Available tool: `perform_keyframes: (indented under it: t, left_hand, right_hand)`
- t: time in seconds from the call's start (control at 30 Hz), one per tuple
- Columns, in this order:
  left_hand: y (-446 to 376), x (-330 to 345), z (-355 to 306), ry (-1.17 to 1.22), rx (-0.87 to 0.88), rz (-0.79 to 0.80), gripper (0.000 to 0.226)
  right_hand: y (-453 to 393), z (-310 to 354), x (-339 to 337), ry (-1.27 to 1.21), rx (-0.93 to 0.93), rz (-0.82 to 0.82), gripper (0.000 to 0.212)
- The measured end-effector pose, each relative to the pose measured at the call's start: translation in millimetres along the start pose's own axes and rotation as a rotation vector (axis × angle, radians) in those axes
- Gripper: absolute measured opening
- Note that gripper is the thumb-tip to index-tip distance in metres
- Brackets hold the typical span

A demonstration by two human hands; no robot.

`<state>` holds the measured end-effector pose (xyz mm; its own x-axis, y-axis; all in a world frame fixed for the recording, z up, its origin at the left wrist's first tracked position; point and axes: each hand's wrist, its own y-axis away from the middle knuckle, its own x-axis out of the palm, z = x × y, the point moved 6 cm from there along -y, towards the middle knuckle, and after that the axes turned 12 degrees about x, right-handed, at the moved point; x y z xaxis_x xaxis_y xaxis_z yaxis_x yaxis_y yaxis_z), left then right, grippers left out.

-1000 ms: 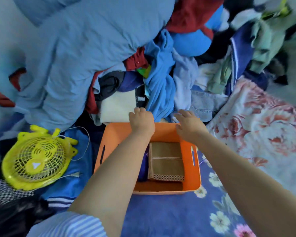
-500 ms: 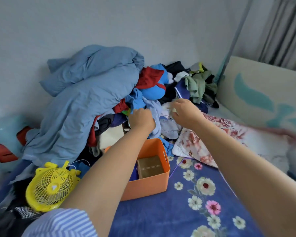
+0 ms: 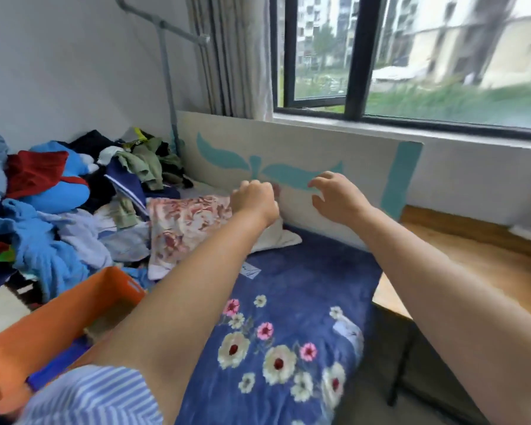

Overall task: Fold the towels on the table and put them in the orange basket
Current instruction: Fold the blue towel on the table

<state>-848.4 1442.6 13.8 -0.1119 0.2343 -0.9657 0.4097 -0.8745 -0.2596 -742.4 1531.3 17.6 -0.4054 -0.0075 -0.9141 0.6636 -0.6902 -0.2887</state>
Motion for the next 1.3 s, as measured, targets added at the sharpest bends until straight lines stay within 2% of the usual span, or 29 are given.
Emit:
perform_keyframes:
  t: [0.27,0.4,0.63,0.97,1.3]
  left_hand:
    - [-39,2,-250,0.091,0.387,0.024,0.033]
    - [-40,1,-410,0.141,0.580,0.017,0.032]
    - [-39,-3,-618,0.245,0.772,-0.010,0.028]
    - [-79,-1,-815,0.308,0.884,-0.007,0.025]
    - [-206,23,-960,0.341,0.943,-0.019,0.024]
  right_hand:
    - [96,-213,-100,0.092,0.381,-0.121,0.036]
    - [166,-340,-154,0.172,0.575,-0.135,0.037]
    - [260,-507,-242,0.235,0.746,-0.202,0.038]
    - [316,-682,-311,0.230,0.951,-0.288,0.037]
    - [244,-844,-340,0.206,1.028,-0.317,0.036]
